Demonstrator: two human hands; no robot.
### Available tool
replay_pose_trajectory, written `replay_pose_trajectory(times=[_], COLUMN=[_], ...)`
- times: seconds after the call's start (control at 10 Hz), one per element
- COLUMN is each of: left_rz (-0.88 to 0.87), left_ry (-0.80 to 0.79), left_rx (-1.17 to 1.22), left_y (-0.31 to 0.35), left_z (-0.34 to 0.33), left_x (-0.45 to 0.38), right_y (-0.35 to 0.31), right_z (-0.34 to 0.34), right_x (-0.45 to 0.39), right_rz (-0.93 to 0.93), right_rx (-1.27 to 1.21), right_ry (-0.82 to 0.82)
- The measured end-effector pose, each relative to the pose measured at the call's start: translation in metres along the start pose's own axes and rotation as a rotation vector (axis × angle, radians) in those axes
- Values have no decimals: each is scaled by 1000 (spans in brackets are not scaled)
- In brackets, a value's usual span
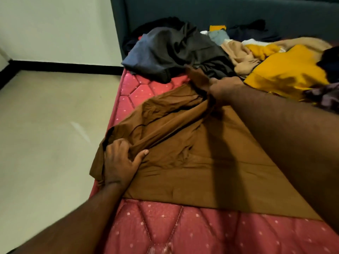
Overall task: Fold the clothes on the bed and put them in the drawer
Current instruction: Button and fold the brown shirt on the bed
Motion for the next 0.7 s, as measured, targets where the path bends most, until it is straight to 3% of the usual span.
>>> replay_pose_trajectory(times=[0.1,0.2,0.3,0.4,0.5,0.6,0.7], left_rz=[9,7,-115,-225,-243,-184,-79], left_ry=[-74,-131,-116,-242,-300,-302,-376], left_rx=[-96,-397,-594,-632,-621,-352,-205], left_y=[6,24,67,104,121,118,103], left_z=[2,7,20,23,37,53,51], left_x=[-4,-9,-7,-2,5,18,35], right_y=[31,52,66,66,78,91,81], right_z=[19,15,3,-13,-19,-50,-84], right_x=[73,129,189,223,251,281,298], right_rz=[-134,-192,-225,-239,-315,-542,-715], right_rx=[139,274,246,182,-112,-897,-1374], right_ry=[-117,-236,-300,-321,-142,158,264])
Point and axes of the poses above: each hand's wrist, its own x-axis away from the middle knuckle, its own z-axis out of the back of the hand, y = z × x, the point moved 7 cm from there along -x, towards the middle knuckle, and after that the axes turned 13 degrees about z, right-handed, at the moved point
